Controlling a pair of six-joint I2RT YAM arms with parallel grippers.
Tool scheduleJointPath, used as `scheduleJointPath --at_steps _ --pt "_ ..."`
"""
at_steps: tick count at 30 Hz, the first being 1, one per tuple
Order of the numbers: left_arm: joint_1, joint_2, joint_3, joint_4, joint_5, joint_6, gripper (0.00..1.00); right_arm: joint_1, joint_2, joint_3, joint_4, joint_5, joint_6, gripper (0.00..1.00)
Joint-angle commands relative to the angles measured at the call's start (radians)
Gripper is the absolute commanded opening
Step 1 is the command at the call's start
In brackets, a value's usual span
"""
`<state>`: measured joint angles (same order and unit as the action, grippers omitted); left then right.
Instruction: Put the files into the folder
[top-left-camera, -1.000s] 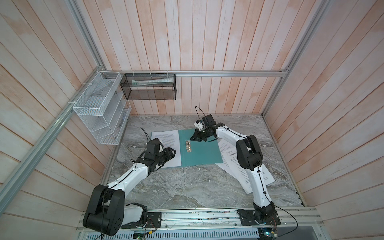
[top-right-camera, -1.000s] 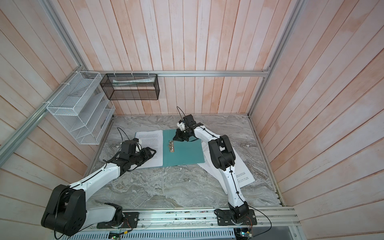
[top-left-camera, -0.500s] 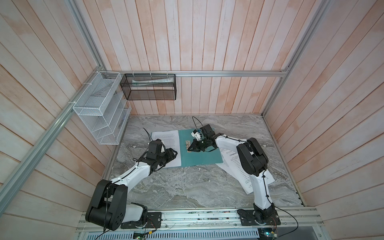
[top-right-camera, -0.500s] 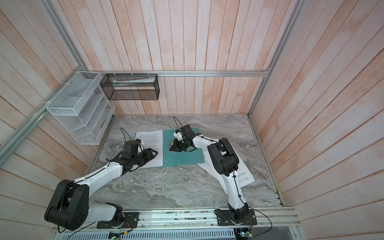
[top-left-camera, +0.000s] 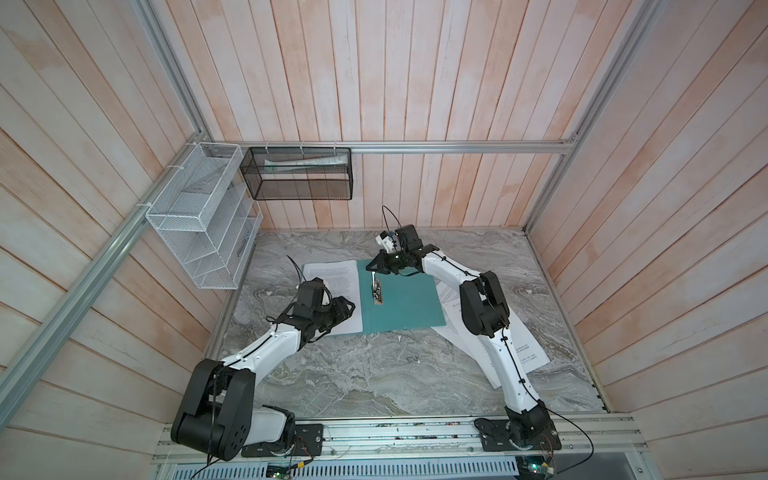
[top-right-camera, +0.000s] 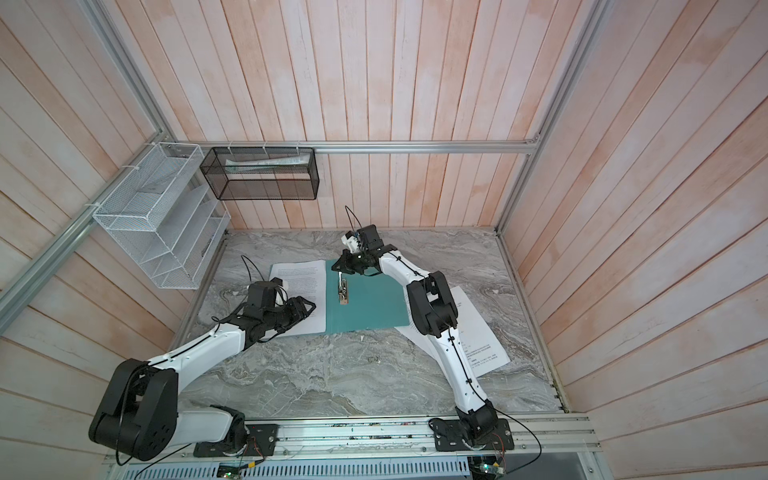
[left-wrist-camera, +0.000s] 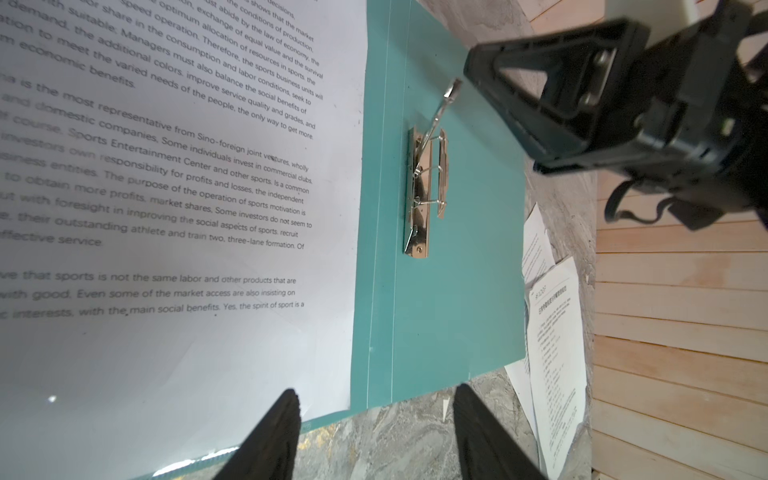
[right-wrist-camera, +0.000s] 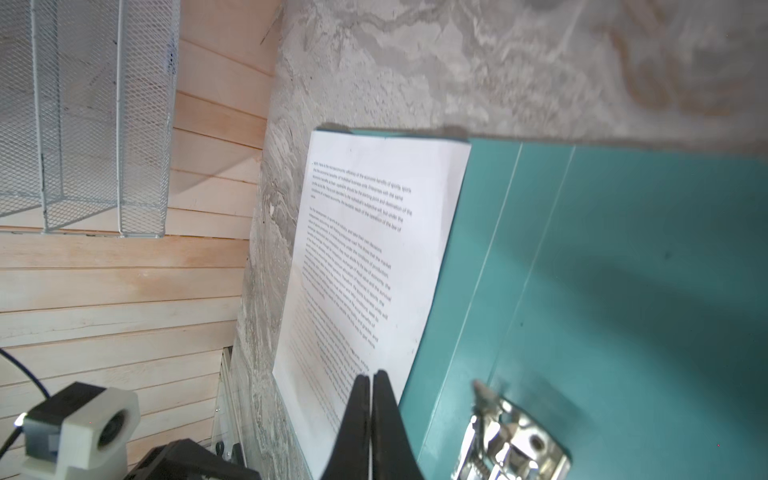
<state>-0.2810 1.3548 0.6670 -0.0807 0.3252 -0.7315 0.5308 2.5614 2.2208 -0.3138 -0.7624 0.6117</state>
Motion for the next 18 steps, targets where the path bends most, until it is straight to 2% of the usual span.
scheduleJointPath --at_steps 1,3,4,5,7,10,12,15,18 --pt "-0.002 0.009 0.018 0.007 0.007 0.031 0.61 -0.016 0.059 0.164 -0.181 -0.005 -0.032 0.00" --pt "-0.002 0.016 0.037 0.003 0.013 0.044 0.61 -0.026 0.019 0.154 -0.233 0.041 -0.081 0.00" --pt "-0.004 0.017 0.044 0.004 0.014 0.050 0.61 -0.033 -0.034 0.098 -0.243 0.082 -0.115 0.04" --pt "-0.006 0.015 0.048 0.010 0.017 0.053 0.62 -0.040 -0.091 0.026 -0.240 0.126 -0.144 0.10" --pt "-0.018 0.009 0.052 0.025 0.014 0.062 0.62 -0.060 -0.252 -0.192 -0.195 0.221 -0.202 0.28" --pt "-0.057 0.012 0.063 0.025 -0.011 0.093 0.64 -0.108 -0.470 -0.493 -0.118 0.321 -0.263 0.48" --pt "-0.085 0.025 0.067 0.033 -0.017 0.111 0.65 -0.142 -0.605 -0.649 -0.085 0.381 -0.289 0.55" --pt "-0.119 0.072 0.083 0.049 -0.036 0.130 0.66 -0.162 -0.715 -0.814 0.004 0.444 -0.294 0.56" --pt "-0.122 0.153 0.129 0.062 -0.075 0.131 0.66 -0.157 -0.705 -0.851 0.052 0.384 -0.273 0.51"
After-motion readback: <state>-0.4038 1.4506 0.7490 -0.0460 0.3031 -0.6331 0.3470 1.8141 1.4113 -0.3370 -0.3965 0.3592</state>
